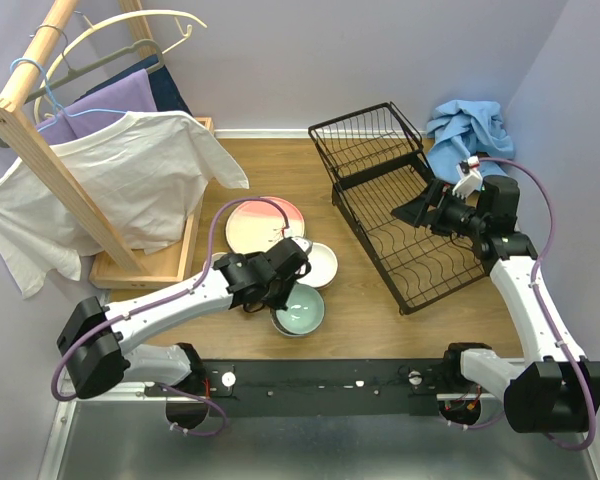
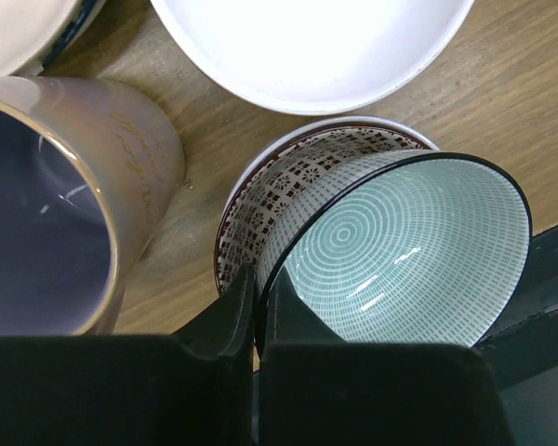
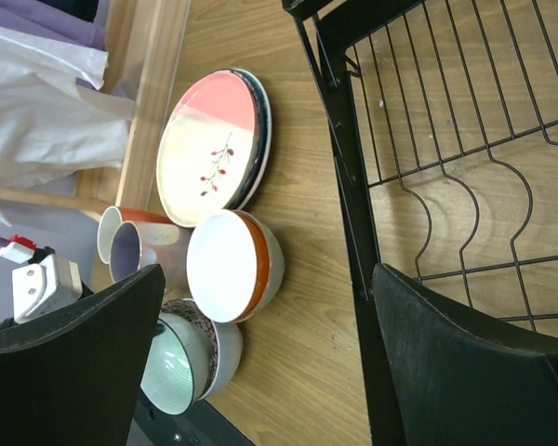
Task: Unload the mixed dishes from the dish rack
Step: Place the bowl at the center of the board, then reset both arms
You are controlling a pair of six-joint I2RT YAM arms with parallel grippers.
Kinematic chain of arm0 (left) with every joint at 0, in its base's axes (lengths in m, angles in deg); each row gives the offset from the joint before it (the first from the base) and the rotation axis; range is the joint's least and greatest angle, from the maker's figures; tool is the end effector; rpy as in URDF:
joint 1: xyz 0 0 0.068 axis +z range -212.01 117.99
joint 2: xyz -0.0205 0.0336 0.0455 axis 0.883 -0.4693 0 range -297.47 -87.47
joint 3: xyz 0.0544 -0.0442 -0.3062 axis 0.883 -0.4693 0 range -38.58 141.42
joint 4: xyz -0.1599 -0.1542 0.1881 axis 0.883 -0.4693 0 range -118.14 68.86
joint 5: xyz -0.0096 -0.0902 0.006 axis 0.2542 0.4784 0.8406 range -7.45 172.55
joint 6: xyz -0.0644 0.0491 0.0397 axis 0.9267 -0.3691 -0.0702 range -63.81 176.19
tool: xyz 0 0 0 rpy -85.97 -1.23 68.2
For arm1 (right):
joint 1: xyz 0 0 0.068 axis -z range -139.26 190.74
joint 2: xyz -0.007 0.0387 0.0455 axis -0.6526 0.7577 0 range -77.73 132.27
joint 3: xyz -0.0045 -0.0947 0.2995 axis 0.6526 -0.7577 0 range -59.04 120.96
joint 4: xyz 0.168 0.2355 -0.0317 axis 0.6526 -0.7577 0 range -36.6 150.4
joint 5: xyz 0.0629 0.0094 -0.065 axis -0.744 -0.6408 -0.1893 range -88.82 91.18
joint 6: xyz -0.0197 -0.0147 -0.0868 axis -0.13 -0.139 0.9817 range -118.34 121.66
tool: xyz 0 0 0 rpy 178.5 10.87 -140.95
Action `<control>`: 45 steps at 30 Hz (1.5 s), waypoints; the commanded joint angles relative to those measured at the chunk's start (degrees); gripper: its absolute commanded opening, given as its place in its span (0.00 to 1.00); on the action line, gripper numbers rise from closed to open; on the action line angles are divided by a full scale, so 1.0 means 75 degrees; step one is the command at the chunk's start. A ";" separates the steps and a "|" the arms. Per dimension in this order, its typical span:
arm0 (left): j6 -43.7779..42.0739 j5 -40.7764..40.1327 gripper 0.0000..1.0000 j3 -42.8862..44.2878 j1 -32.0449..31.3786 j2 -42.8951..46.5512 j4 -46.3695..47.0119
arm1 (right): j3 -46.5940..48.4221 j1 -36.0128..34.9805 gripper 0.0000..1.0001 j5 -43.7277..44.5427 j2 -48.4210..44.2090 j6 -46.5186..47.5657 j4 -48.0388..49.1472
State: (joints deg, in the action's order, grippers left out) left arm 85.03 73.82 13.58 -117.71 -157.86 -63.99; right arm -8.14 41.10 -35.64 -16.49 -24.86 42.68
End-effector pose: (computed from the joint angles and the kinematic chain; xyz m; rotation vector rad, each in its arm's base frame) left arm 0.1639 -0.2185 0.2384 0.5649 2.5905 -0.3103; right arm 0.2775 0.0466 0.3265 0.0780 2.0834 0.9405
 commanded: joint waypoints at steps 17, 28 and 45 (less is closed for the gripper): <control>0.0467 -0.0195 0.92 0.0006 -0.0073 0.0396 0.0264 | -0.0165 -0.0036 1.00 0.0514 -0.0102 0.0735 -0.0415; 0.0046 -0.0336 0.99 0.1351 0.0394 0.0503 0.0053 | 0.0070 -0.0036 1.00 0.1124 0.0050 0.1193 -0.0463; -0.0060 0.1610 0.99 0.2936 0.6218 0.1239 0.0266 | 0.2190 0.0151 1.00 0.3334 0.1083 0.1040 -0.0977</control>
State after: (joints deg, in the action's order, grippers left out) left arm 84.28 82.10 35.02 -80.32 -156.57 -59.42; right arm 3.57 41.10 -22.07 -6.42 -17.63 39.62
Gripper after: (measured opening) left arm 0.988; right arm 0.996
